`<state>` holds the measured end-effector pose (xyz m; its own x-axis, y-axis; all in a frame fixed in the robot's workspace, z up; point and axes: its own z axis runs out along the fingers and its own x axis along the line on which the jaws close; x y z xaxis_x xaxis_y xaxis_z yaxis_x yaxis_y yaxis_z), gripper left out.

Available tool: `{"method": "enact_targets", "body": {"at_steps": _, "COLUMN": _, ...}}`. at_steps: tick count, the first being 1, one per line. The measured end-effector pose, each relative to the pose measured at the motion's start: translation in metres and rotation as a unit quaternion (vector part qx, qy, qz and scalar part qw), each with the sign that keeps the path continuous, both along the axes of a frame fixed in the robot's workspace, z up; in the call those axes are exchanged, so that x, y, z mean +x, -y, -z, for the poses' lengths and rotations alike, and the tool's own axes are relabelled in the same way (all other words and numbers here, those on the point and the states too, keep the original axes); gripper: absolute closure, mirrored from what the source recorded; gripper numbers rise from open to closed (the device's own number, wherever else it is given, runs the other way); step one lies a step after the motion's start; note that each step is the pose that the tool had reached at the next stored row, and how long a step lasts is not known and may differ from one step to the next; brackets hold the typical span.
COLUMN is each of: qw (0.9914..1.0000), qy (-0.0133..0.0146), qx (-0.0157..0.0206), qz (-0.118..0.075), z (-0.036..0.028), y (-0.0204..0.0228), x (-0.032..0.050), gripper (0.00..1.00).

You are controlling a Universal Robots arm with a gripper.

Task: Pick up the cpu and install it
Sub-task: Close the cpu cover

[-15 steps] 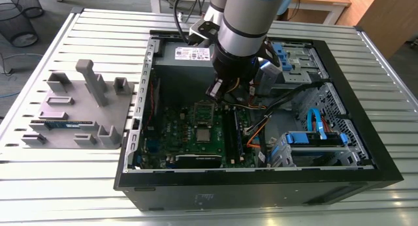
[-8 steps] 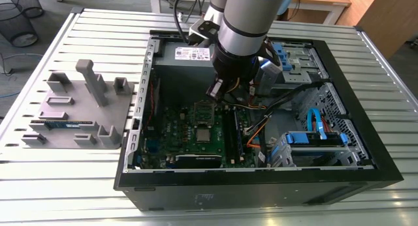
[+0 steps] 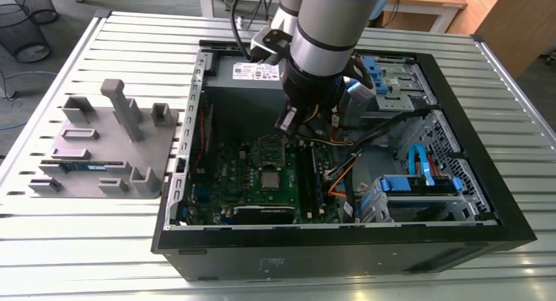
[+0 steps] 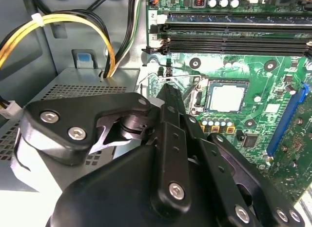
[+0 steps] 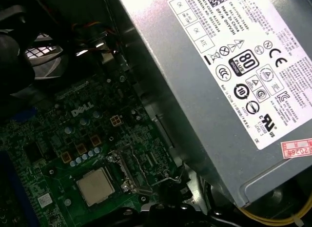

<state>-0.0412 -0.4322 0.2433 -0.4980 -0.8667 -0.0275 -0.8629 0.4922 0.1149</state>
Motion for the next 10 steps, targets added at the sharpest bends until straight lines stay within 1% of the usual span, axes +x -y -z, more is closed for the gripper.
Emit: {"method": "enact_targets", "body": {"at_steps": 10, "qw": 0.99991, "qy": 0.0, "qx": -0.0009, "qz": -0.013, "z": -0.0001, "y": 0.0041, "x": -0.0006, "gripper": 0.89}}
